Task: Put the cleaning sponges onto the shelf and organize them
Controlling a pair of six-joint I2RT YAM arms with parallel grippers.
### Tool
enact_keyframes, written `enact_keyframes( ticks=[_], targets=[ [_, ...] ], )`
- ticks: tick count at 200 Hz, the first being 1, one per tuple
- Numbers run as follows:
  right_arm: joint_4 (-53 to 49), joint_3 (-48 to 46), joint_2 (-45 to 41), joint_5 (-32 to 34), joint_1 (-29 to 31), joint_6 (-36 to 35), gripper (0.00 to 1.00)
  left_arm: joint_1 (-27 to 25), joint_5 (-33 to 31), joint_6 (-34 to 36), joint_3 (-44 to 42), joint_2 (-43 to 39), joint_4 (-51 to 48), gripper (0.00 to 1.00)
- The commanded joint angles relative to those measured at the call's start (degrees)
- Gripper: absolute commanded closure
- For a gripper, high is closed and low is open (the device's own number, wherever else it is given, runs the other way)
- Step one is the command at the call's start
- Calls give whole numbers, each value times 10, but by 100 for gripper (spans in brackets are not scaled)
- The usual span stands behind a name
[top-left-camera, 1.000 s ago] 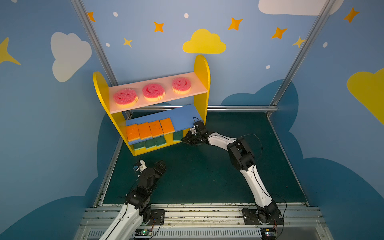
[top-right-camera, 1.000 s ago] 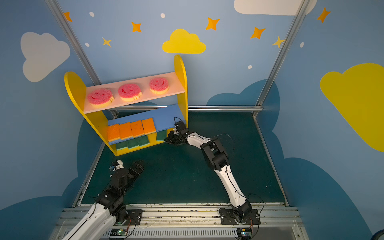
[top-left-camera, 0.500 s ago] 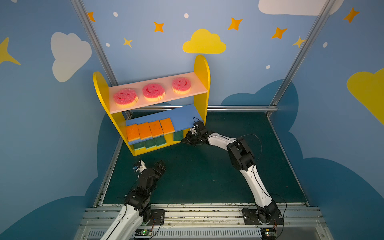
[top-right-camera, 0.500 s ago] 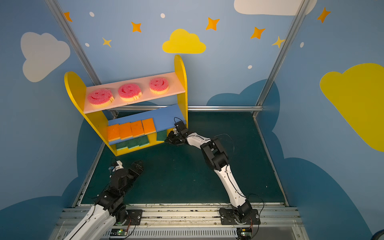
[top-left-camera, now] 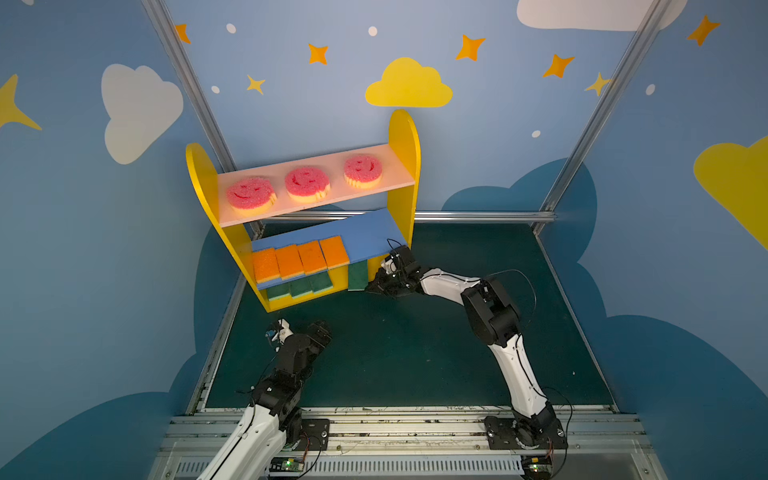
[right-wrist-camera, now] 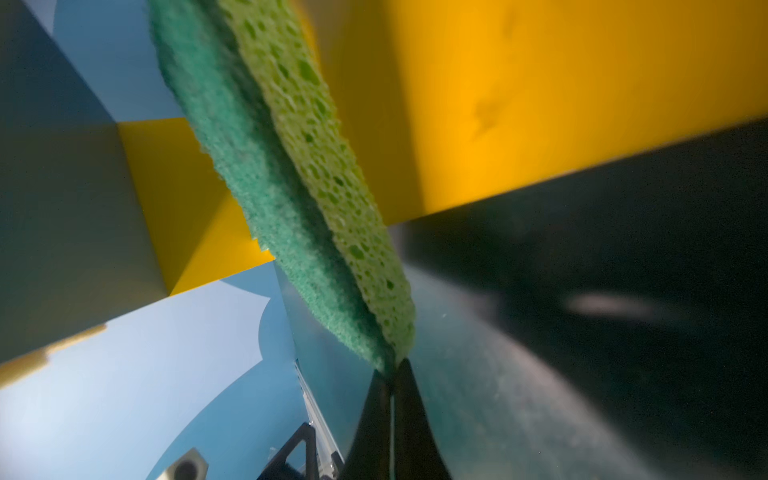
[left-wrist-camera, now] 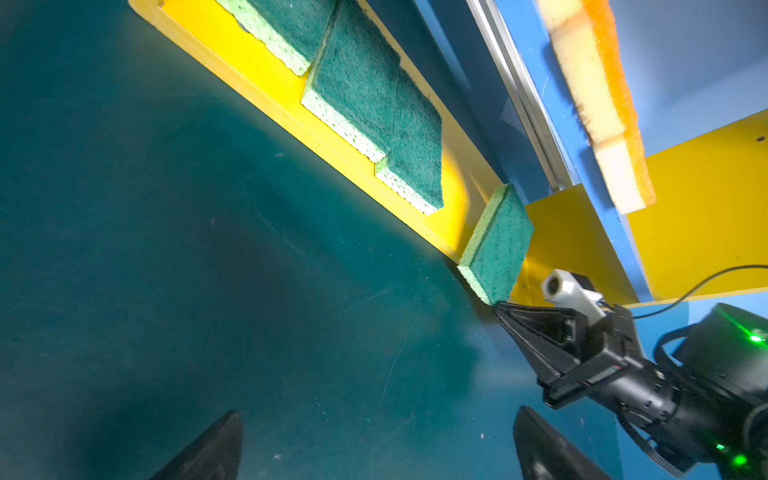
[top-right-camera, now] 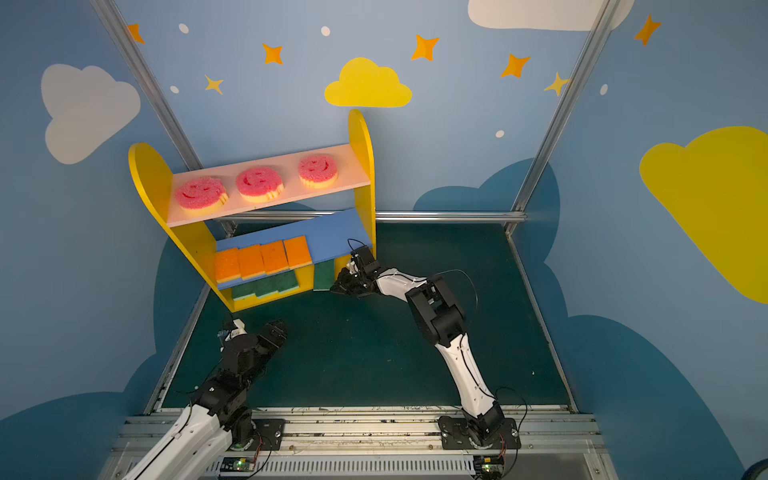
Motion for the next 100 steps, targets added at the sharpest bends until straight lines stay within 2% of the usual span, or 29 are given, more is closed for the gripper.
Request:
enact_keyframes(
  ticks=[1,16,37,55,100],
  targets=[
    [0,4,-23,-15,1,-20,100,4,-4,11,19,2,13,0],
    [-9,43,0,-35,3,-41,100,5,-5,11,21,-2,8,0],
    [-82,142,55,-72,7,-74,100,9,-9,17,27,-18,-12,0],
    [-86,189,92,-104,8,-80,100,11,-10,18,27,-37,-26,0],
    [-107,255,141,-107,8,-112,100,13,-7,14,23,-54,-44,0]
  ],
)
